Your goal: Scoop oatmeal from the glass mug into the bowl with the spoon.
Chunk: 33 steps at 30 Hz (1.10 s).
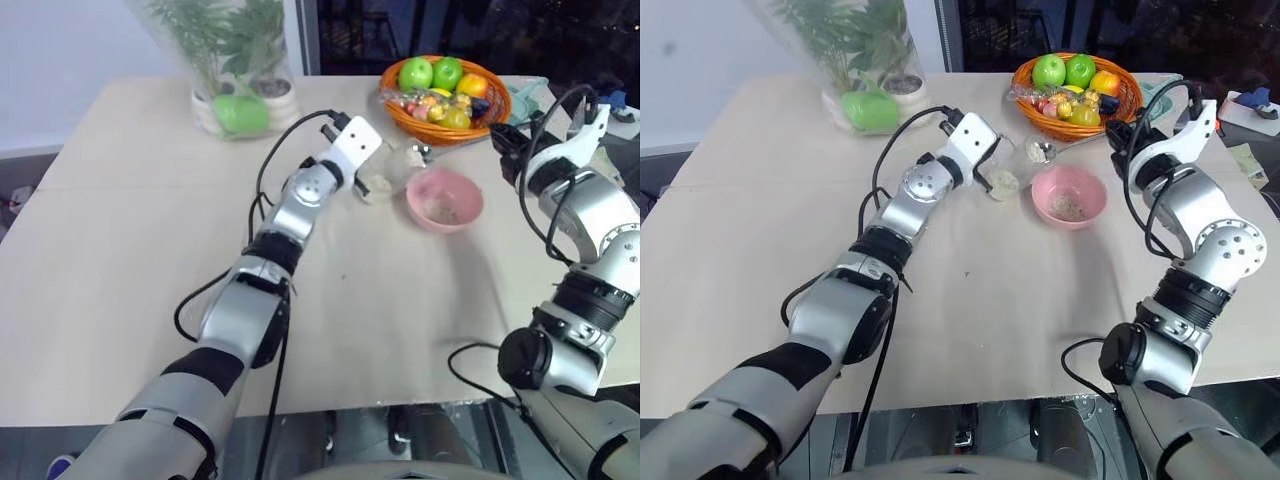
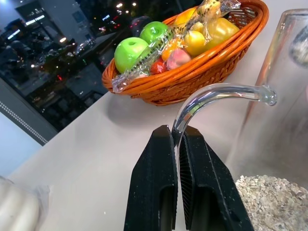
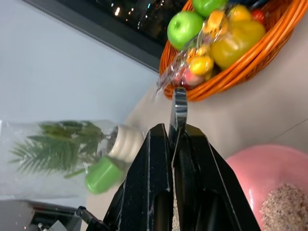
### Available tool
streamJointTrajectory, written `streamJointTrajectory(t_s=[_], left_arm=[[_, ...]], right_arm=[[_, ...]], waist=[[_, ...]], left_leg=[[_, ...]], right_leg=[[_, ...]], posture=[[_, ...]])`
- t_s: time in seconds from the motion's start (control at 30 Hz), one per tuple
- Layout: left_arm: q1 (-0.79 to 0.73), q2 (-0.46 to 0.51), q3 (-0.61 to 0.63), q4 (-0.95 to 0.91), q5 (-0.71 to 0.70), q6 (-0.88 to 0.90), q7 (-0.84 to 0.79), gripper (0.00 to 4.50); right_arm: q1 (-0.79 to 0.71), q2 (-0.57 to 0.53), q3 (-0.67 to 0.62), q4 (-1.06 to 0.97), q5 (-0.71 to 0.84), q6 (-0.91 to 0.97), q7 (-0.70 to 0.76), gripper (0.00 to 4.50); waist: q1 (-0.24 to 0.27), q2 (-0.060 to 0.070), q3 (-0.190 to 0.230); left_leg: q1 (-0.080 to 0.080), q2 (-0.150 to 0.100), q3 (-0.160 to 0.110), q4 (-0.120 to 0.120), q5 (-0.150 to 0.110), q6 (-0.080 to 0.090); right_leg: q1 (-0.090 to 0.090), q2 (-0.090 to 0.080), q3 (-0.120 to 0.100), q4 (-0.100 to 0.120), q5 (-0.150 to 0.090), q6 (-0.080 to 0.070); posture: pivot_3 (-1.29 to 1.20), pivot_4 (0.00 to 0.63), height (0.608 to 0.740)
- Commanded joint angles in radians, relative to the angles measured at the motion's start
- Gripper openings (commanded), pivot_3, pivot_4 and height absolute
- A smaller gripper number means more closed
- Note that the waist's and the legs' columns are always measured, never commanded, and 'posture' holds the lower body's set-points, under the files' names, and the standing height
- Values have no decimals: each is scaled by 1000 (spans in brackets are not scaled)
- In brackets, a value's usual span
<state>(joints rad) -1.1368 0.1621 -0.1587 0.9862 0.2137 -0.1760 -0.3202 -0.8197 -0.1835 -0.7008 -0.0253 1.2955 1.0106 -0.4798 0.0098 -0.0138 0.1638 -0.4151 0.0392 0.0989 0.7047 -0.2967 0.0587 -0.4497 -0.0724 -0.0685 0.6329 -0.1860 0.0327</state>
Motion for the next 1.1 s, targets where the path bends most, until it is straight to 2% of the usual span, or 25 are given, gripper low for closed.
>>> streamJointTrajectory(t_s=[0.03,0.47,0.6,0.7,0.77,0.83,0.9,0.97,1.1], left_arm=[[-43,1,-5,-8,9,-14,8,24],[-68,-4,-14,27,27,-7,6,24],[-70,-7,-10,32,25,-9,4,24],[-68,-9,0,27,16,-1,5,24],[-63,-7,9,10,6,3,-1,24],[-53,-7,21,-20,-15,7,-14,24],[-38,-3,24,-53,-24,16,-24,24],[-26,0,23,-78,-28,28,-29,24],[24,7,56,-179,-75,75,-42,24]], right_arm=[[10,-34,4,-34,49,-47,-11,0],[108,-119,31,-65,133,-130,-39,0],[151,-192,83,-93,84,-117,19,0],[175,-260,179,-135,-16,-122,132,0],[188,-323,285,-158,-142,-143,241,0],[216,-417,435,-190,-327,-207,395,0],[232,-473,536,-208,-449,-276,522,0],[235,-490,580,-211,-516,-325,602,0],[234,-589,732,-228,-789,-516,785,0]], waist=[[0,0,0],[1,0,0],[1,0,0],[1,0,0],[0,0,0],[-1,1,0],[-1,1,0],[1,1,0],[3,1,0]], left_leg=[[0,0,0,0,0,0],[0,0,1,0,0,0],[0,0,1,0,0,0],[0,0,1,0,0,0],[1,0,1,0,0,0],[1,0,1,0,0,0],[0,0,1,0,0,0],[0,0,1,0,0,0],[0,0,1,0,0,0]], right_leg=[[0,0,0,0,0,0],[0,0,0,-5,0,0],[0,0,1,-5,0,0],[0,0,1,-6,0,0],[0,0,1,-5,0,0],[0,0,1,-5,0,1],[0,0,2,-6,0,1],[0,0,1,-6,0,1],[0,0,1,-6,0,1]], posture=[[0,150,740],[0,150,740],[0,150,740],[0,150,740],[0,150,740],[0,150,740],[0,150,740],[0,150,740],[0,150,740]])
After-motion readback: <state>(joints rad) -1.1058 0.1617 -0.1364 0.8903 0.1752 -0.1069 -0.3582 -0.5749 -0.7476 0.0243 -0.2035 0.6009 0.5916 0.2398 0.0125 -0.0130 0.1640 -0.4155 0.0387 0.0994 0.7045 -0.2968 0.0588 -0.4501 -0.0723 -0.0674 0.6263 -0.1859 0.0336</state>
